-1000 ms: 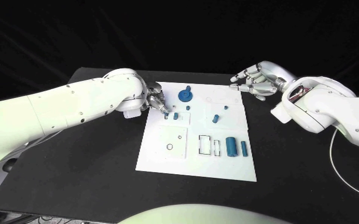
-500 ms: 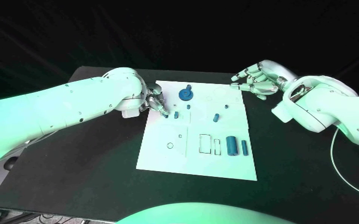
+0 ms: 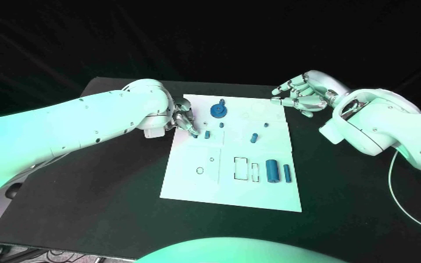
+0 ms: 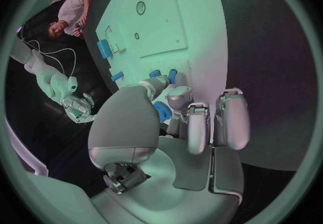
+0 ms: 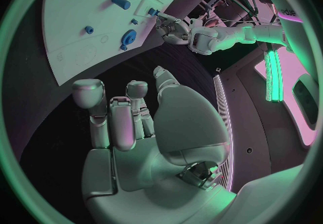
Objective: Assemble the parts on the task board
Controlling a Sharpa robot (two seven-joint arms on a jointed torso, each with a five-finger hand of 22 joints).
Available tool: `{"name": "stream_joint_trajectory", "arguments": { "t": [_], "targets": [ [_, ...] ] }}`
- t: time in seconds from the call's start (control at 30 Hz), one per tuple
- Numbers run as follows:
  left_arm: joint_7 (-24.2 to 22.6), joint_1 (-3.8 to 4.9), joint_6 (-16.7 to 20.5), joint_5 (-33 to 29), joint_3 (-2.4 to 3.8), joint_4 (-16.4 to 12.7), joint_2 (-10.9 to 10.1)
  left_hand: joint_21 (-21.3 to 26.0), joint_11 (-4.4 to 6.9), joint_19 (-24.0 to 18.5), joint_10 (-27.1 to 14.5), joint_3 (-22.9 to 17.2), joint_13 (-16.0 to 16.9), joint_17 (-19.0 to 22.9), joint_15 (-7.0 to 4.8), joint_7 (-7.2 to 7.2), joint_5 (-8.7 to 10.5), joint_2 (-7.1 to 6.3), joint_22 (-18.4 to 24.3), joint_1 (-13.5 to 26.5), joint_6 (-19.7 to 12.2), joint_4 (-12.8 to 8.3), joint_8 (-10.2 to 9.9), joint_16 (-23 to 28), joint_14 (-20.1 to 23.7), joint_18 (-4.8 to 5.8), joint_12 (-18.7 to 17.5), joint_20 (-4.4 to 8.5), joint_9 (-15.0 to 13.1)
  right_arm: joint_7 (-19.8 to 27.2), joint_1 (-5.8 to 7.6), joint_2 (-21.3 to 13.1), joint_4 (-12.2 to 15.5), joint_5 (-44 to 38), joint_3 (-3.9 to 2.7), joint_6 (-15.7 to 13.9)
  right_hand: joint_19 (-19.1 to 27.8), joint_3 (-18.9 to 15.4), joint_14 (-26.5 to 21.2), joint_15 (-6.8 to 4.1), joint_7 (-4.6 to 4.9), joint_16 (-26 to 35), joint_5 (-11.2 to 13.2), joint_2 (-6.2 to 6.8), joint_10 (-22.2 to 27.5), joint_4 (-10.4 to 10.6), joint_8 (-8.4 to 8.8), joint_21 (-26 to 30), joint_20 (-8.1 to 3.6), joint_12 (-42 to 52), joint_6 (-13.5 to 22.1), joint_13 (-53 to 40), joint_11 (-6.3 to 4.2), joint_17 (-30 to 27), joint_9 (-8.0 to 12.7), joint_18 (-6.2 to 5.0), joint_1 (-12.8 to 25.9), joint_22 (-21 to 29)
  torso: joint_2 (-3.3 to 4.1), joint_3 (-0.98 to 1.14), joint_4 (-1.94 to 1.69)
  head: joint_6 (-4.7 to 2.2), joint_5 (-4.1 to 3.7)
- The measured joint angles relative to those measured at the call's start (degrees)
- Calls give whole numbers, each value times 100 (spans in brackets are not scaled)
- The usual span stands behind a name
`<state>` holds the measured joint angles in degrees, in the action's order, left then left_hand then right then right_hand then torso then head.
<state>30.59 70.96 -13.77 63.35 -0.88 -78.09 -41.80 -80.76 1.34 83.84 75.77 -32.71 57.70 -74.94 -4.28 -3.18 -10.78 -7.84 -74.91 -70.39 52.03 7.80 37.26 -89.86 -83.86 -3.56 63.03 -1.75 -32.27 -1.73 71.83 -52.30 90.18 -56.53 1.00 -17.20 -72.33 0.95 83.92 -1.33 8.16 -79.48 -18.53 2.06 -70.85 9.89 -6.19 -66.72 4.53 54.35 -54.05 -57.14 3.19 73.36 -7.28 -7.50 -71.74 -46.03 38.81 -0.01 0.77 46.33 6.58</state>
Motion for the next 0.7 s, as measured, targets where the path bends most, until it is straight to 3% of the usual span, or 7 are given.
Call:
{"name": "stream_joint_trajectory", "arguments": {
  "t": [0.4,0.7],
  "targets": [
    [61,-8,-2,-13,-9,143,114,0,51,0,93,-148,57,1,-20,52,0,134,0,305,92,55,2,0,-20,0,43,0,38,0,0,-2,16,0,0,2,0,0,0,0,0,0,0,0,0,0,0,0,0,0,0,1,0,0,0,0,0,0,0,4,4,16,3],
    [113,-20,-68,-66,-19,221,180,0,61,0,144,-244,97,1,-41,92,1,147,1,530,157,-8,47,0,0,0,67,0,57,-7,0,0,16,0,0,2,0,0,0,0,0,0,0,0,0,0,0,0,0,0,0,1,0,0,0,0,0,0,-1,4,4,31,4]
  ]
}}
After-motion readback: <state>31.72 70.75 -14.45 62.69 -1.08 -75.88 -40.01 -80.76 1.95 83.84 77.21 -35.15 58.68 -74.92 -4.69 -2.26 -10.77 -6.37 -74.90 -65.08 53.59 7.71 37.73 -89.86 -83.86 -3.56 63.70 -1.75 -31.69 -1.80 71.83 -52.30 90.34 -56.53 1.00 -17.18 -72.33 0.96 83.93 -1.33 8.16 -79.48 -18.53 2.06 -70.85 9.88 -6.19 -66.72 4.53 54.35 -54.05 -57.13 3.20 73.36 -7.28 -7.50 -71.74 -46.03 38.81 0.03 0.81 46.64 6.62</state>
